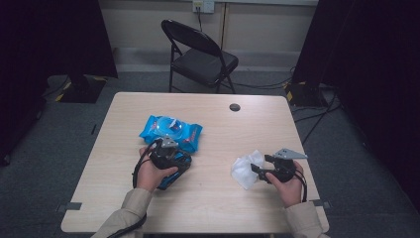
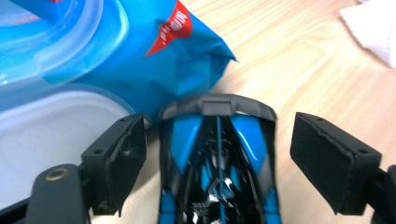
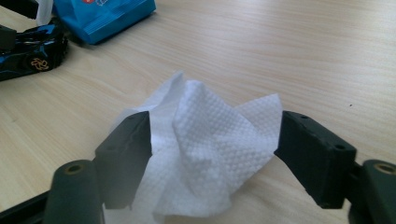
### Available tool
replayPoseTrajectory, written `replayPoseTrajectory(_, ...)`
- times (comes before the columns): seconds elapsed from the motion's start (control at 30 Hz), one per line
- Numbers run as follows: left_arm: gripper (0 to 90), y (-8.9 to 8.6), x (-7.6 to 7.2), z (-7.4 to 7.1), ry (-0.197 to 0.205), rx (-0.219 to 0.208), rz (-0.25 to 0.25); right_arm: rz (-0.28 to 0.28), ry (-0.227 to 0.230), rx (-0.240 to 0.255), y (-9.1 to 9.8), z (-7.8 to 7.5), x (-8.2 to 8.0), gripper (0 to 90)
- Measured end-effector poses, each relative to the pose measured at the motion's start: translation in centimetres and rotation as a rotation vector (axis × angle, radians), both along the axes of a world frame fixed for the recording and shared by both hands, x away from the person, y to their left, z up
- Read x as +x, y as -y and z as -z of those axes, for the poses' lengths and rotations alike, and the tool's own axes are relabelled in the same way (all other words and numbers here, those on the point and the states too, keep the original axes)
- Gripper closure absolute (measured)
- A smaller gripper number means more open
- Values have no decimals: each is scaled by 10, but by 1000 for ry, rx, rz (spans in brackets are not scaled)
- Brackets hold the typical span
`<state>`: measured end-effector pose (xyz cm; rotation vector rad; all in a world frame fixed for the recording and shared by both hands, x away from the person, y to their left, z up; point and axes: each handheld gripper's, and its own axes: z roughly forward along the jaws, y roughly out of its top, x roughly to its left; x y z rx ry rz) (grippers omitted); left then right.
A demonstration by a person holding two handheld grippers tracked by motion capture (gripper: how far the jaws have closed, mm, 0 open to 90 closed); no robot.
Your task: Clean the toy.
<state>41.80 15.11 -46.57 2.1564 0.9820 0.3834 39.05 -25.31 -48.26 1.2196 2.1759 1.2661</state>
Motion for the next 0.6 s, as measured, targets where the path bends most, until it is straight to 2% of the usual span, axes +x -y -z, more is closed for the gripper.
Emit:
replayPoseTrajectory(0.27, 159, -15, -20, -10, -13, -44, -7, -33, -3, 6, 4, -6, -10, 189)
replayPoseTrajectory(0.33, 159, -19, -24, -12, -11, -35, 0, -36, -3, -1, 5, -6, -12, 188)
replayPoseTrajectory(0.37, 159, -21, -26, -12, -11, -48, -4, -38, -6, -5, 5, -6, -13, 188)
replayPoseTrajectory(0.6, 158, -31, -36, -16, -2, -48, -9, -53, -16, -15, 9, -4, -18, 182)
